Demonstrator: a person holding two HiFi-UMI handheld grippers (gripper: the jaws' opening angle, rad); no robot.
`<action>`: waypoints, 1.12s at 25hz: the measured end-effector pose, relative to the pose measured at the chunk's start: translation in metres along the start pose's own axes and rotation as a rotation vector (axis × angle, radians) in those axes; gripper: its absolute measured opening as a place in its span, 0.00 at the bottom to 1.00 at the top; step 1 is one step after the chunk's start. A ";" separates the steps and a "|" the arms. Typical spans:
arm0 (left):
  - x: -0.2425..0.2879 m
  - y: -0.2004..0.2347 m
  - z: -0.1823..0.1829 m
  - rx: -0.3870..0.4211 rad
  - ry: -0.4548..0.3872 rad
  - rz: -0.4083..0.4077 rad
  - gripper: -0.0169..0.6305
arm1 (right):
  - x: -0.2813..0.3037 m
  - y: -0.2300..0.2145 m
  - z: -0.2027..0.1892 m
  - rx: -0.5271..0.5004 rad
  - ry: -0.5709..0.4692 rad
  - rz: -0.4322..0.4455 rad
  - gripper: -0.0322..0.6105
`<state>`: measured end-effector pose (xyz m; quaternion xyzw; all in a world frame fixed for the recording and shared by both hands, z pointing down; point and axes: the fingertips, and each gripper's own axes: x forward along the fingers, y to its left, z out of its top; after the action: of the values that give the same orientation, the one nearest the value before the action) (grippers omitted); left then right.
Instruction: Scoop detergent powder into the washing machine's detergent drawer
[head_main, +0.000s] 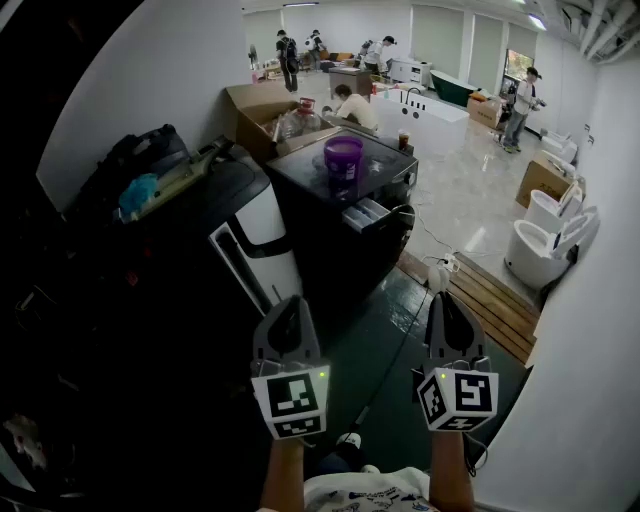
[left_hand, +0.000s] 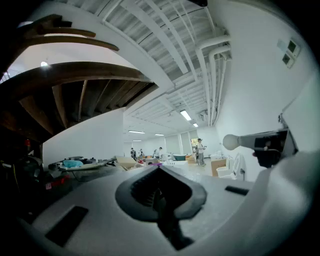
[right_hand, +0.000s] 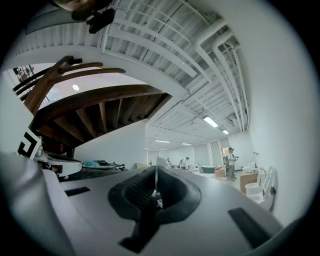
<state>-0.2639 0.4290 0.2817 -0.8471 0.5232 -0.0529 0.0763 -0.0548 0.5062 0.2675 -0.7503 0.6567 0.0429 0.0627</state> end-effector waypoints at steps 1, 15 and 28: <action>0.000 0.000 0.000 0.000 0.000 -0.001 0.03 | 0.000 0.000 0.000 0.000 0.000 -0.001 0.08; 0.009 0.004 -0.005 -0.007 0.001 -0.015 0.03 | 0.009 0.008 -0.005 -0.005 0.003 0.000 0.08; 0.049 0.029 -0.011 0.000 0.000 -0.016 0.03 | 0.055 0.022 -0.014 0.022 -0.006 0.001 0.08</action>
<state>-0.2695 0.3712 0.2875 -0.8512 0.5165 -0.0536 0.0757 -0.0698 0.4469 0.2723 -0.7491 0.6574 0.0378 0.0730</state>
